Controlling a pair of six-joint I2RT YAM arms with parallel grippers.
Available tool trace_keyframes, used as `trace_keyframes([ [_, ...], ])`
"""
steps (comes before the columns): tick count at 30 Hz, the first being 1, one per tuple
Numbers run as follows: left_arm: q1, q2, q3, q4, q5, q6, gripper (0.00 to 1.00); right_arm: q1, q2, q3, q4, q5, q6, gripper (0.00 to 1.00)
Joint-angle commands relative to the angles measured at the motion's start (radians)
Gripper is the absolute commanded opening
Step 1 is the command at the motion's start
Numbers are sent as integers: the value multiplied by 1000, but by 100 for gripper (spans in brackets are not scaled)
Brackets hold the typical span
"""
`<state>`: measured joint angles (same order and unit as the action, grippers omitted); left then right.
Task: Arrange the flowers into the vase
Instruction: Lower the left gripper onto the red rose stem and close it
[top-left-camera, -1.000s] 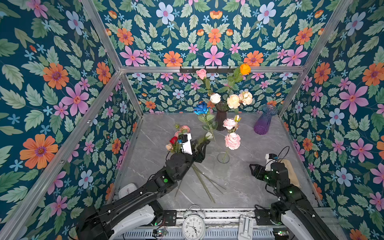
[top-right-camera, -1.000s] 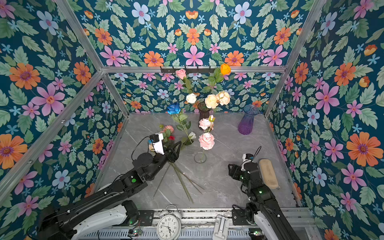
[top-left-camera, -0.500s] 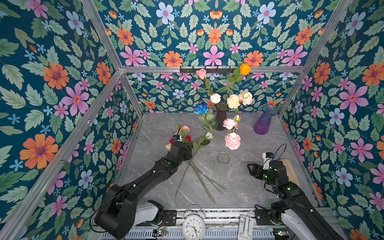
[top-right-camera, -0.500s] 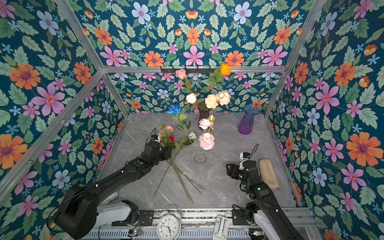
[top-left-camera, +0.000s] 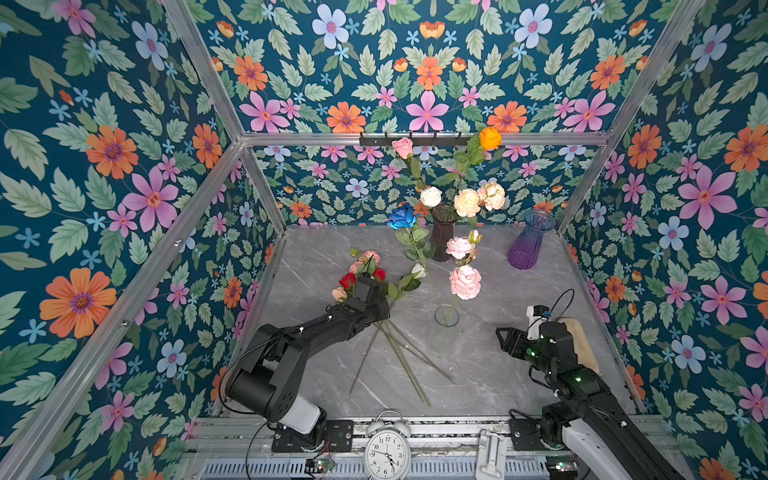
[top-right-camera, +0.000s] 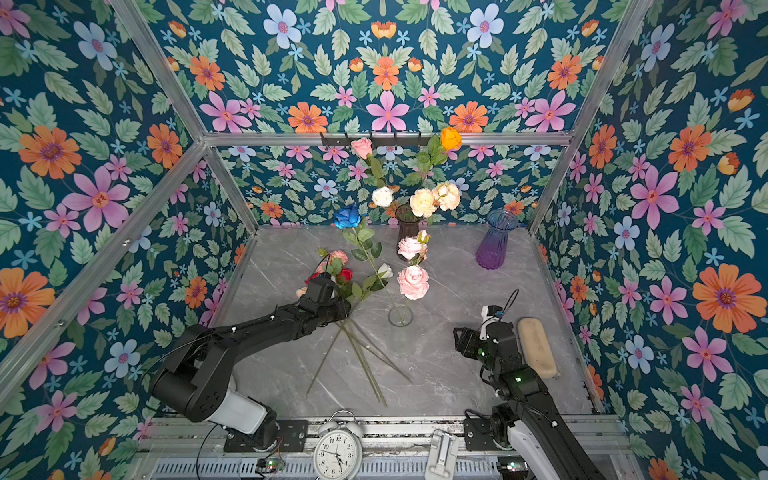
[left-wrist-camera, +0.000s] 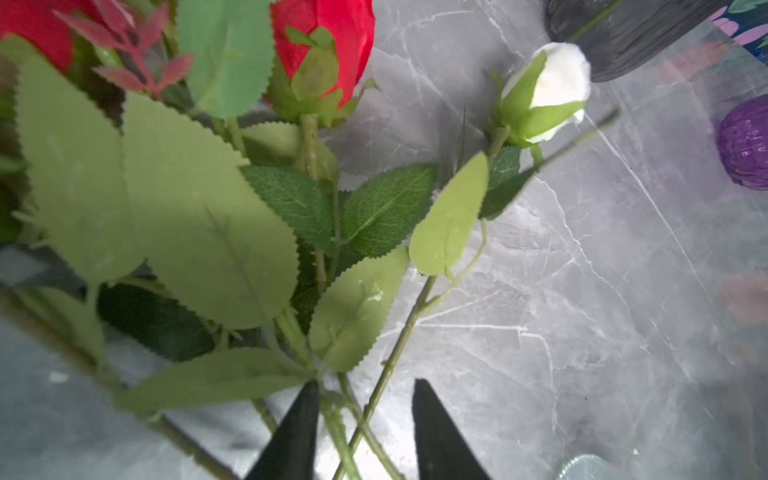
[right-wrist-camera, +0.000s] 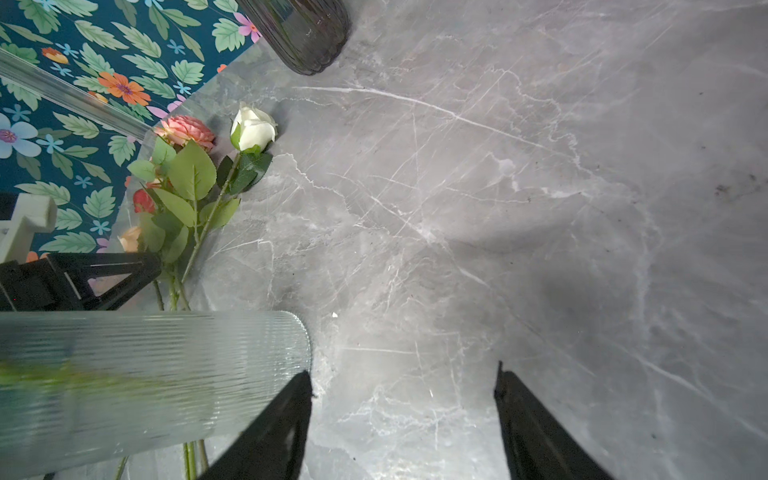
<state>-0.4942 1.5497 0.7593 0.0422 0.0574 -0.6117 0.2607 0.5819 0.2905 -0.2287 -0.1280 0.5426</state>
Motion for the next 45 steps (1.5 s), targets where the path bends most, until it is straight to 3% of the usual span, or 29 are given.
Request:
trace_keyframes([
  [1,8,16,13,0,22,-13,35,0,-13,4,14,1,-12,71],
  [7,19,-24,-6,-9,34,-41,35,0,-52,-9,4,10,-9,71],
  [13,10,-125,-56,-18,105,-151,51,0,-56,-9,5,4,-10,71],
  [19,-28,-174,-104,28,117,-233,46,0,-65,-12,5,5,-9,71],
  [32,-66,-66,-98,91,166,-292,48,0,-85,-16,-4,7,-9,71],
  [45,-67,27,-35,-21,148,-261,51,0,-87,-17,-5,12,-8,71],
])
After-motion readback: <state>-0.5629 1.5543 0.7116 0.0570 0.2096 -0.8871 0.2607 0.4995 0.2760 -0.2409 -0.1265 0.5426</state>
